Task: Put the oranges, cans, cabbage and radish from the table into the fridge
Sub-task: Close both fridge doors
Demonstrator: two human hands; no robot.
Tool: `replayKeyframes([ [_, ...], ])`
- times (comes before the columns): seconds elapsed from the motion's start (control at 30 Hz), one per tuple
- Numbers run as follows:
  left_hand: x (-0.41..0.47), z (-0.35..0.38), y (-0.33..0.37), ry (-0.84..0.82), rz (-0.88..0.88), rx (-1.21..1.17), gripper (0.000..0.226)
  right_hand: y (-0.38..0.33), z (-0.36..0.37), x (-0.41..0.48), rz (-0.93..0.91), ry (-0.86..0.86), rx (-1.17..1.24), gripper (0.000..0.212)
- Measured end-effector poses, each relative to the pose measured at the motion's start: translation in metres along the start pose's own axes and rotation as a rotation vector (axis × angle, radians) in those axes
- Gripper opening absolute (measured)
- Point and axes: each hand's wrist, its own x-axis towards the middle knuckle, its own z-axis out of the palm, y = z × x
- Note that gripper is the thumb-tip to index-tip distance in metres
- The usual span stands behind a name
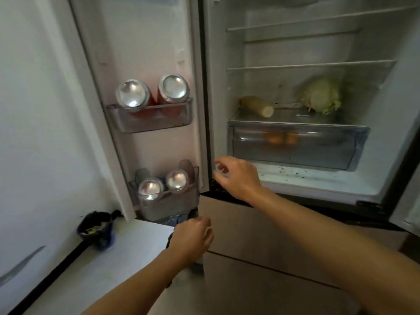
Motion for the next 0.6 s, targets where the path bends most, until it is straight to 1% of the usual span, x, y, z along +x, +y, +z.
replayKeyframes([
  [0.07,-0.024,0.002,-0.03,-0.107,-0.08,0.033,0.025,-0.039,0.012,-0.006,-0.162,0.027,0.021,0.03],
  [0.17,-0.046,-0.005,-0.087,-0.193,-0.273,0.068,0.03,-0.094,0.034,-0.011,-0.372,0.124,0.019,0.026],
  [0.23,-0.05,-0.017,-0.127,-0.183,-0.378,0.057,0.031,-0.122,0.049,-0.006,-0.425,0.156,-0.024,0.029],
  [0.27,-0.051,-0.028,-0.148,-0.158,-0.422,0.033,0.031,-0.136,0.057,-0.001,-0.398,0.12,-0.057,0.035],
  [0.33,-0.047,-0.054,-0.181,-0.061,-0.478,-0.051,0.024,-0.154,0.072,0.01,-0.266,-0.016,-0.156,0.052],
  [0.4,-0.039,-0.086,-0.212,0.112,-0.48,-0.155,0.023,-0.164,0.089,0.018,-0.177,-0.112,-0.291,0.061],
  [0.43,-0.033,-0.102,-0.223,0.202,-0.47,-0.219,0.026,-0.167,0.097,0.018,-0.169,-0.122,-0.342,0.059],
  [0.5,-0.017,-0.127,-0.233,0.341,-0.411,-0.326,0.038,-0.168,0.107,0.015,-0.169,-0.074,-0.373,0.05],
  [0.57,-0.004,-0.146,-0.228,0.425,-0.322,-0.403,0.048,-0.168,0.11,0.011,-0.142,-0.041,-0.378,0.045],
  [0.6,0.001,-0.152,-0.223,0.45,-0.275,-0.447,0.049,-0.168,0.109,0.01,-0.132,-0.03,-0.395,0.044],
])
